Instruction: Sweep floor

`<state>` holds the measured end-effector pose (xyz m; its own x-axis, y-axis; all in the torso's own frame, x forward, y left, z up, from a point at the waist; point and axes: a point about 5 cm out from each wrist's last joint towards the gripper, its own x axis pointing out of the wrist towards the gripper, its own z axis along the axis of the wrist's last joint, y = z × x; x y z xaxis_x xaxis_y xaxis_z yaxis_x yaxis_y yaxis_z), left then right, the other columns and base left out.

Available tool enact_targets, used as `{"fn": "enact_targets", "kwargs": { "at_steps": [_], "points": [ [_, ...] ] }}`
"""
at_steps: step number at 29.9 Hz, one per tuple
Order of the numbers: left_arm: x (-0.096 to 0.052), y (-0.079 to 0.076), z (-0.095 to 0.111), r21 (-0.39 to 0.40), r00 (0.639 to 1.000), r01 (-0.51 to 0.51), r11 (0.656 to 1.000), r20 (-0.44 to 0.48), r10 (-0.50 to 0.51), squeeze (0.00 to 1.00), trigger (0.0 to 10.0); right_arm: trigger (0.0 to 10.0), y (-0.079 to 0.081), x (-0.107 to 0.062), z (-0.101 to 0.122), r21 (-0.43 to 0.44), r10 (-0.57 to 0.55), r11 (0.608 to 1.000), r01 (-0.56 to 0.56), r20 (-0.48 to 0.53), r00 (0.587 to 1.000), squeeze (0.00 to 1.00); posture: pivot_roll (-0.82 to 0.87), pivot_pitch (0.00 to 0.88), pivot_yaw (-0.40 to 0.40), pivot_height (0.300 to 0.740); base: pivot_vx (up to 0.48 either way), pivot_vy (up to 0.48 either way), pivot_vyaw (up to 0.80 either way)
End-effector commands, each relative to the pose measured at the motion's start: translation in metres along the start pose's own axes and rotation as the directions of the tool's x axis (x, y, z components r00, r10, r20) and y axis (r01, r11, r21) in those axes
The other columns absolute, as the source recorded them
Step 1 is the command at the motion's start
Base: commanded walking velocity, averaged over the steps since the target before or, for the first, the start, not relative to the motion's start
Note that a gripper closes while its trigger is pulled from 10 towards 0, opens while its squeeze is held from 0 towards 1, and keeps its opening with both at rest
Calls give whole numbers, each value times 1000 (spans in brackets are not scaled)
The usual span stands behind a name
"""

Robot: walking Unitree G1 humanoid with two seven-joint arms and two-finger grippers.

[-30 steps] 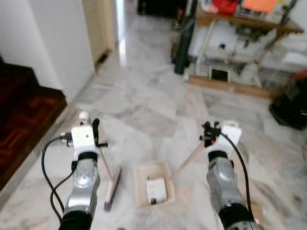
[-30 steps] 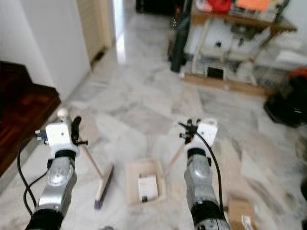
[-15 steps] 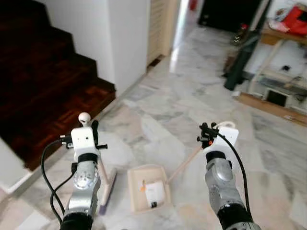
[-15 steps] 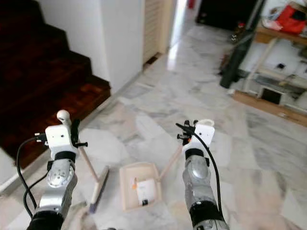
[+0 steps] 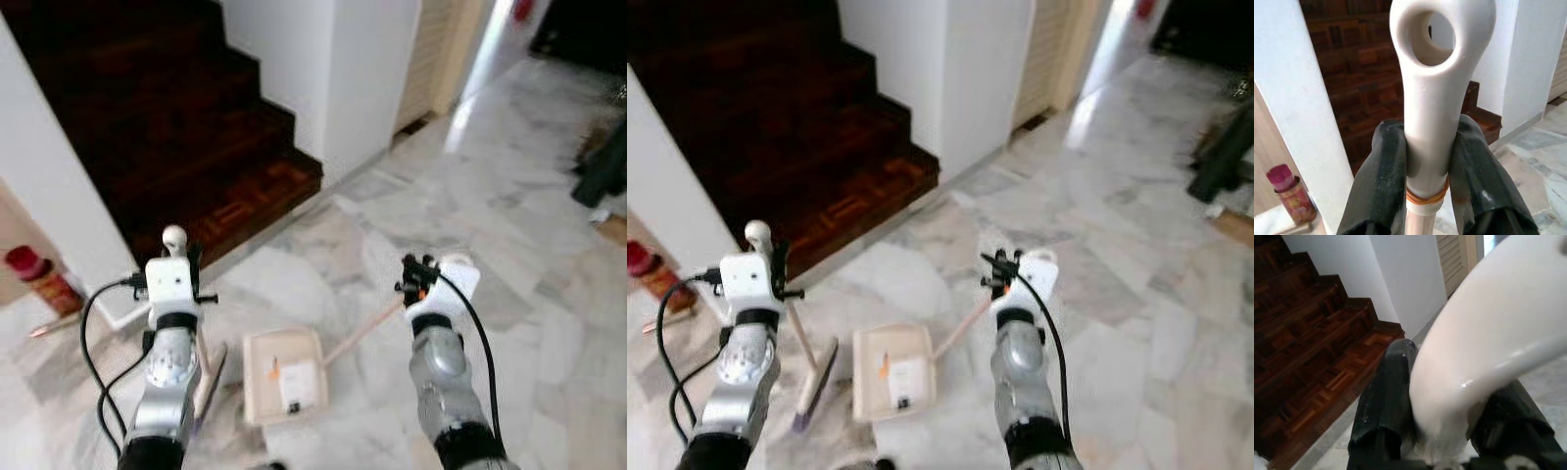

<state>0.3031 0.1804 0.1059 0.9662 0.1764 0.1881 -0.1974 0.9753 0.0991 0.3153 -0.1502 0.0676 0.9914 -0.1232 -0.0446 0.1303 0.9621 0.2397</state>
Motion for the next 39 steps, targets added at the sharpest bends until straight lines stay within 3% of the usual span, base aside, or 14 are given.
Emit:
{"fn": "enact_targets", "kwargs": {
  "at_steps": [1,5,13,22,35,39],
  "points": [
    [5,-3,12,7,999,17,1000,48,-17,0,10000,10000,2,4,11,25,-3,1000,2,42,999,0,96,0,-10,740,0,0,0],
    [7,-3,13,8,999,19,1000,48,-19,0,10000,10000,1,4,10,18,-18,1000,18,31,999,0,98,0,-7,740,0,0,0],
    [7,-1,14,7,998,-6,1000,54,6,0,10000,10000,0,6,2,89,-50,994,55,-55,997,0,103,0,-14,740,0,0,0],
    [8,-2,16,-6,998,-26,1000,58,26,0,10000,10000,-1,8,4,93,-39,995,44,-59,998,0,103,0,-26,740,0,0,0],
    [3,-4,13,-18,998,-33,999,49,34,0,10000,10000,2,9,8,68,-3,998,6,-47,999,0,106,0,-36,740,0,369,0],
    [4,-6,13,-18,998,-27,999,50,28,0,10000,10000,3,10,12,50,3,999,-2,-18,1000,0,104,0,-33,740,0,263,619]
  ]
}}
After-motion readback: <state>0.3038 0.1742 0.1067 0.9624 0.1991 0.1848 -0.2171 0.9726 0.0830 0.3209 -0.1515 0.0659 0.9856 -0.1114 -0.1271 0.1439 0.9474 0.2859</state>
